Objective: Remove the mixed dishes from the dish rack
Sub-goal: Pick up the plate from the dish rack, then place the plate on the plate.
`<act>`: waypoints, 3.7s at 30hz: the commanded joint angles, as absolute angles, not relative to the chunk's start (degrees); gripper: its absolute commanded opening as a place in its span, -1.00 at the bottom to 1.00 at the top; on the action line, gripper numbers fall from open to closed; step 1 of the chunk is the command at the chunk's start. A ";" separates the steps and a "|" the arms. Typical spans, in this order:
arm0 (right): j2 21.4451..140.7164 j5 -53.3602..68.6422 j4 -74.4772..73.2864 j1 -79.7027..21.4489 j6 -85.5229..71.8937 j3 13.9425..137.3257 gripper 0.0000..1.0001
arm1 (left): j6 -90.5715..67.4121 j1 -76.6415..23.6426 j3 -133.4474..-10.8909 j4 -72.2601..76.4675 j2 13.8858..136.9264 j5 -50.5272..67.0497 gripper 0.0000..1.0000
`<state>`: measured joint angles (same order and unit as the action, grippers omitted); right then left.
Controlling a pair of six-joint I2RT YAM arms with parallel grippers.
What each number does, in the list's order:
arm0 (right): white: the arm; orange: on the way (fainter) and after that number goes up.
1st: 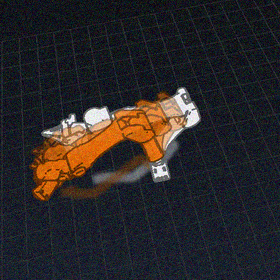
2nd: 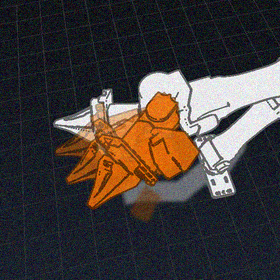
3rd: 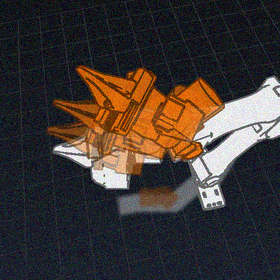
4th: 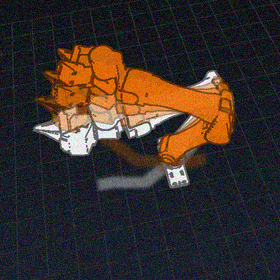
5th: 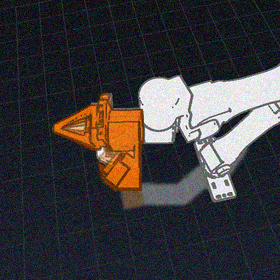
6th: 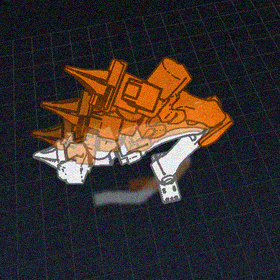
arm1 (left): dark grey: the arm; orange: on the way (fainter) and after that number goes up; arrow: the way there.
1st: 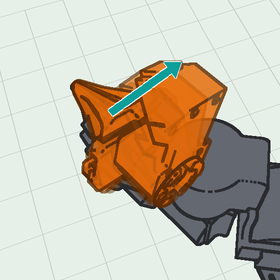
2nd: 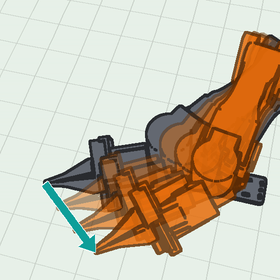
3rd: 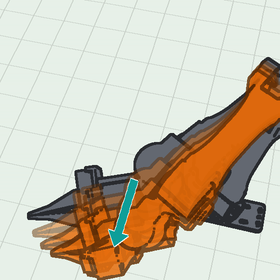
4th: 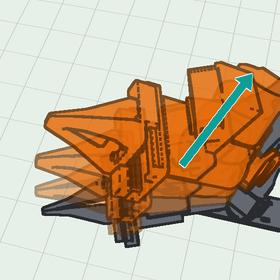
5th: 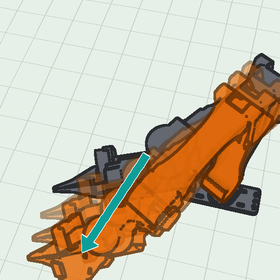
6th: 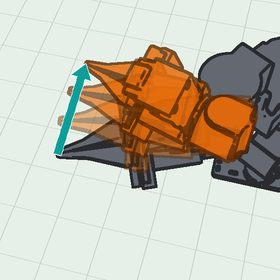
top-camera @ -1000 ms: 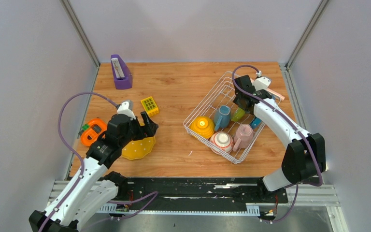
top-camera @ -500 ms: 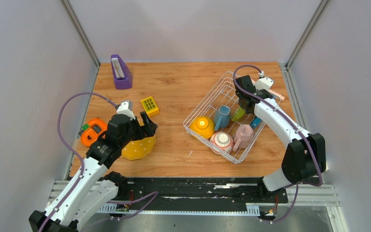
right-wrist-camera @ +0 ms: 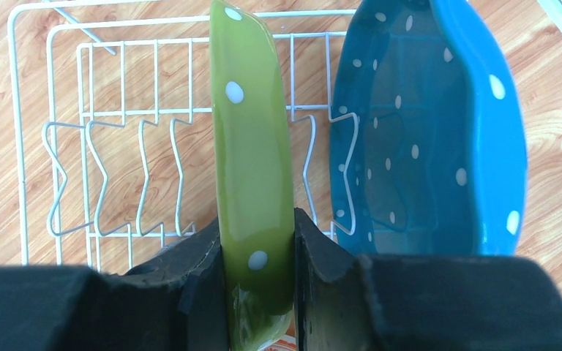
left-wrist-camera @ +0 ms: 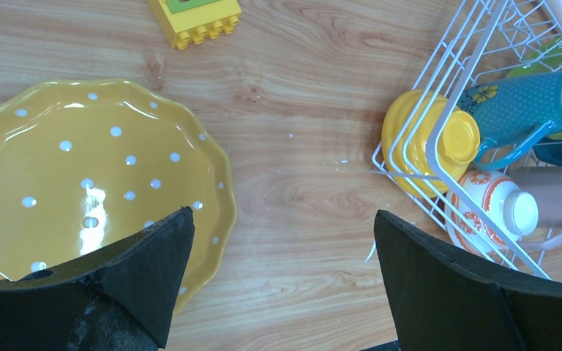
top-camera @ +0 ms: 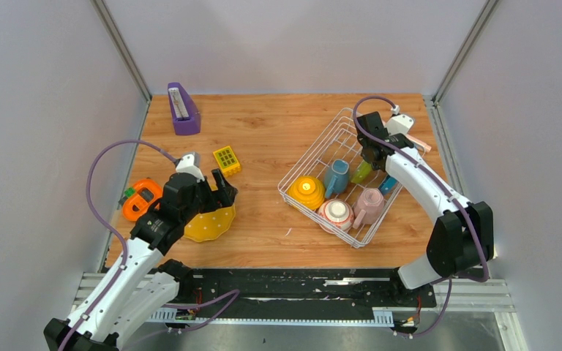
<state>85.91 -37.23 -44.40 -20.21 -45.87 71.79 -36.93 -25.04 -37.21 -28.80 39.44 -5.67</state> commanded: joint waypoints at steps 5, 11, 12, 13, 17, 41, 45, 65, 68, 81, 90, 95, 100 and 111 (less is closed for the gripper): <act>78.46 -43.98 -41.89 -20.24 -42.06 78.58 -1.00 | -36.48 -24.87 -37.22 -28.30 39.02 -6.67 1.00; 75.99 -44.54 -40.89 -20.23 -40.23 80.54 -1.00 | -36.59 -24.87 -37.19 -28.33 38.96 -6.66 1.00; 75.42 -44.17 -40.65 -20.22 -40.05 80.69 -1.00 | -36.58 -24.87 -37.18 -28.37 38.90 -6.68 1.00; 74.86 -43.75 -40.39 -20.26 -39.95 80.73 -1.00 | -36.63 -24.87 -37.20 -28.38 38.93 -6.68 1.00; 71.88 -39.78 -38.44 -20.22 -39.49 80.10 -1.00 | -36.77 -24.87 -37.12 -28.34 38.94 -6.53 1.00; 54.10 22.27 -12.55 -20.25 -41.73 61.70 -1.00 | -40.90 -24.87 -36.53 -19.60 36.36 10.67 1.00; 54.10 29.31 -4.67 -20.26 -45.70 56.12 -1.00 | -45.00 -24.87 -33.95 -12.33 34.79 17.44 1.00; 49.92 34.74 20.32 -21.97 -69.62 35.34 -1.00 | -61.21 -25.47 -26.79 25.24 45.82 37.48 0.93; 50.85 35.14 23.19 -23.07 -71.83 34.47 -1.00 | -61.62 -25.87 -26.81 26.84 47.58 38.09 0.89; 50.34 33.23 26.90 -24.98 -74.98 31.40 -1.00 | -66.69 -27.03 -25.84 37.19 53.68 39.29 0.38; 51.14 32.57 26.66 -25.00 -74.96 30.44 -1.00 | -67.47 -27.31 -25.18 38.13 53.94 38.66 -0.27; 51.89 32.33 23.16 -24.97 -72.91 31.43 -1.00 | -63.94 -27.33 -27.44 29.01 53.78 37.62 -0.83; 51.82 29.30 16.01 -24.98 -69.80 32.89 -0.36 | -63.63 -27.33 -27.82 23.23 52.89 33.85 -1.00; 49.41 19.73 3.83 -25.02 -67.30 35.02 1.00 | -71.05 -27.33 -24.18 21.58 46.57 24.03 -1.00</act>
<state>50.72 23.16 5.98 -25.19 -67.53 32.34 -67.11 -27.07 -23.49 15.09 50.98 27.33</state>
